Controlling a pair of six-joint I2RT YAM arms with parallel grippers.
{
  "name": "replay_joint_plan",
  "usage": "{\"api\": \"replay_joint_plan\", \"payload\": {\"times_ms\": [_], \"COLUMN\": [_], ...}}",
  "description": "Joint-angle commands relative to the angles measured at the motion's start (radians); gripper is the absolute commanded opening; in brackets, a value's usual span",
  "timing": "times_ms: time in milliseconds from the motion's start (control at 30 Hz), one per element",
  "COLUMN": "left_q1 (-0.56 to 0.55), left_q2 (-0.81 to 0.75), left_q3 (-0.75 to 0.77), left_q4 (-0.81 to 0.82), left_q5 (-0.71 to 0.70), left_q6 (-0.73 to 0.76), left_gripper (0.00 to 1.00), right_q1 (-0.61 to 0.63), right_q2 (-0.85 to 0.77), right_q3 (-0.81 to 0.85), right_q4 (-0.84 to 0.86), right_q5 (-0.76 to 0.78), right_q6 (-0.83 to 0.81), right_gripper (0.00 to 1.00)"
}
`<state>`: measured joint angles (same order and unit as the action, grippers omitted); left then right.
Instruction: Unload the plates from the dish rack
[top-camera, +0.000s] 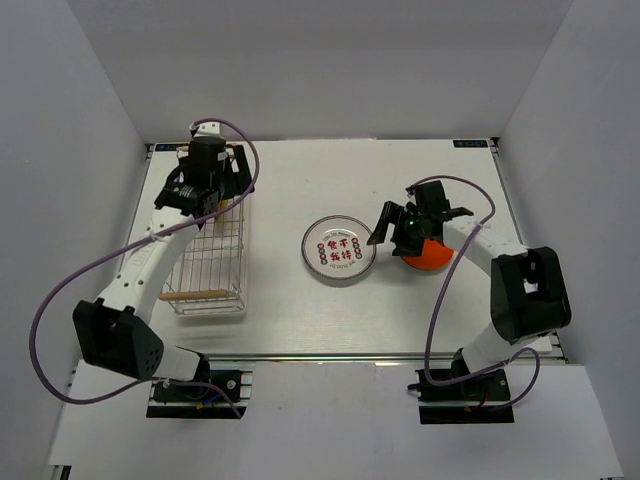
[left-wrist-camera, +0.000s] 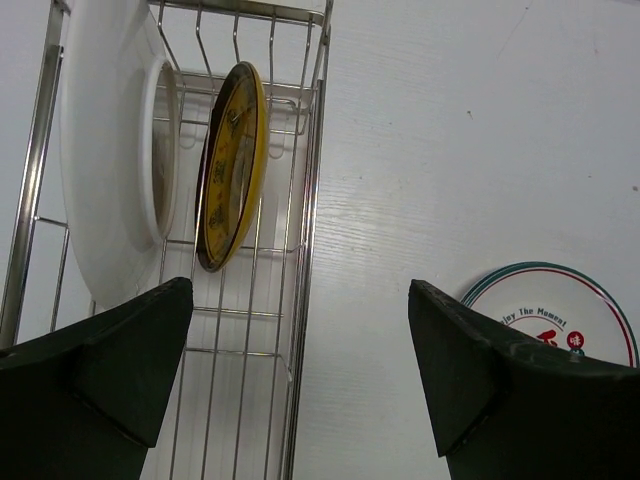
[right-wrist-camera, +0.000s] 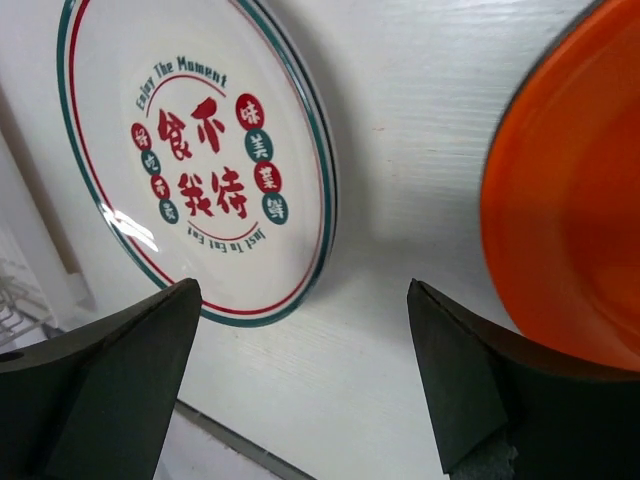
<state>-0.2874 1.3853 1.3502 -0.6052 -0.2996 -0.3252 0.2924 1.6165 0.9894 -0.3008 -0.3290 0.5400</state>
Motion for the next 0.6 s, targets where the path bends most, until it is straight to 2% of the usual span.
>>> {"api": "replay_joint_plan", "payload": {"times_ms": [0,167,300,567], "left_q1": [0.002,0.002,0.002,0.011], "left_q2": [0.050,0.113,0.172,0.261], "left_q3": [0.067,0.105,0.133,0.171], "left_q4": [-0.004,-0.011,-0.014,-0.011], "left_q5": [-0.015,-0.061,-0.139,-0.207], "left_q6": [0.035,0.038,0.023,-0.015], "left_gripper": [0.98,0.96,0.86,0.75], "right_q1": [0.001,-0.007,-0.004,-0.007], "right_q2": [-0.070,-0.122,-0.142,-0.144], "right_q3": [0.049,0.051,0.052,0.037], "right_q4": [-0.099,-0.141,-0.153,-0.161], "right_q5": [0.151,0.244,0.268,0.252], "right_q6": [-0.044,-0.066,-0.077,-0.068], "right_gripper": [0.89,0.89,0.89,0.89]}}
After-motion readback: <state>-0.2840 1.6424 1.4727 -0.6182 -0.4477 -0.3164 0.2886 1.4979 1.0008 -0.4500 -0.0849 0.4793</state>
